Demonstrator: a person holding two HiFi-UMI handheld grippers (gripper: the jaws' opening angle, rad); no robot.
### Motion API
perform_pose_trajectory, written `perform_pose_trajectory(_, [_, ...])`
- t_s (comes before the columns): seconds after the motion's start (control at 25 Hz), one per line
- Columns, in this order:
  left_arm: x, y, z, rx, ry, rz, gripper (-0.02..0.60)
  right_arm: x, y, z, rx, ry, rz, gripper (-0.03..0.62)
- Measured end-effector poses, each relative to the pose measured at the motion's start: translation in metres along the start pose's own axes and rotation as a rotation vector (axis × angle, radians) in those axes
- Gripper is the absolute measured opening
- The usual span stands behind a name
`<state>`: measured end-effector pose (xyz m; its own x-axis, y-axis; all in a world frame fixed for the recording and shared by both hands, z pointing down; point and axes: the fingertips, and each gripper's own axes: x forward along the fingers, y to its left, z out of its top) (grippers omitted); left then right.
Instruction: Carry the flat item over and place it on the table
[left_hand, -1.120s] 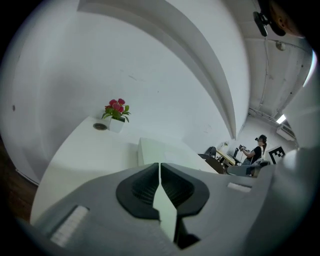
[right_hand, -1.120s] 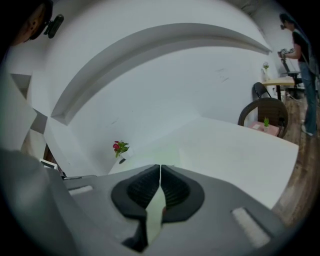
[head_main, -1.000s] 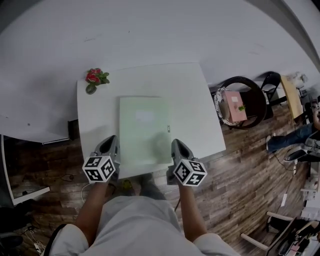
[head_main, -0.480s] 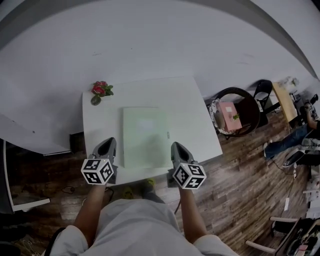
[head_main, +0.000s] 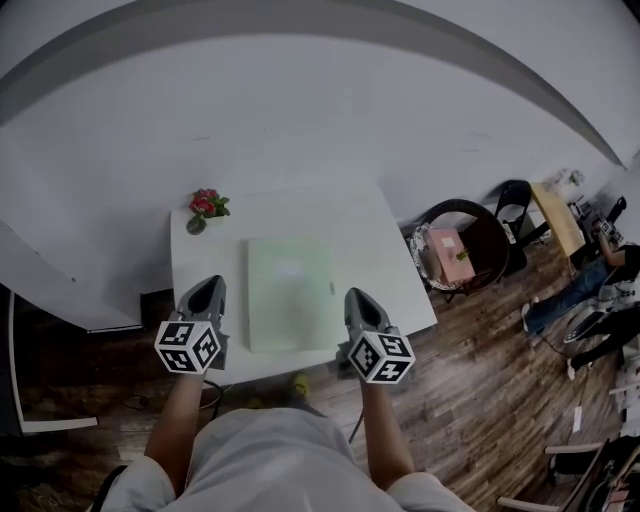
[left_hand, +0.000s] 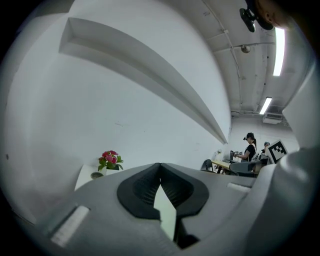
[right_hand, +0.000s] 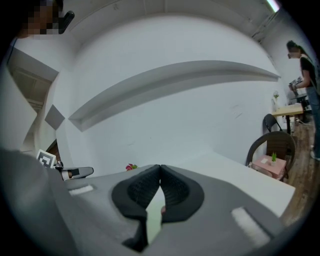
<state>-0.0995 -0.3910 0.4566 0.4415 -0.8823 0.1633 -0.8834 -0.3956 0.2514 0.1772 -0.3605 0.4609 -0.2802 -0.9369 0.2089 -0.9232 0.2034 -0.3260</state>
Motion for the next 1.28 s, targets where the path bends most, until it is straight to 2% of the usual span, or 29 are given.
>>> perform_pose_trajectory(0.64, [-0.010, -0.017, 0.066, 0.115, -0.117, -0.021, 0.008, -0.023, -0.002, 0.059, -0.061, -0.141, -0.010, 0.003])
perform_pose_trajectory(1.28, [-0.018, -0.014, 0.080, 0.109, -0.160, -0.027, 0.008, -0.025, -0.006, 0.068, -0.087, -0.152, -0.016, 0.003])
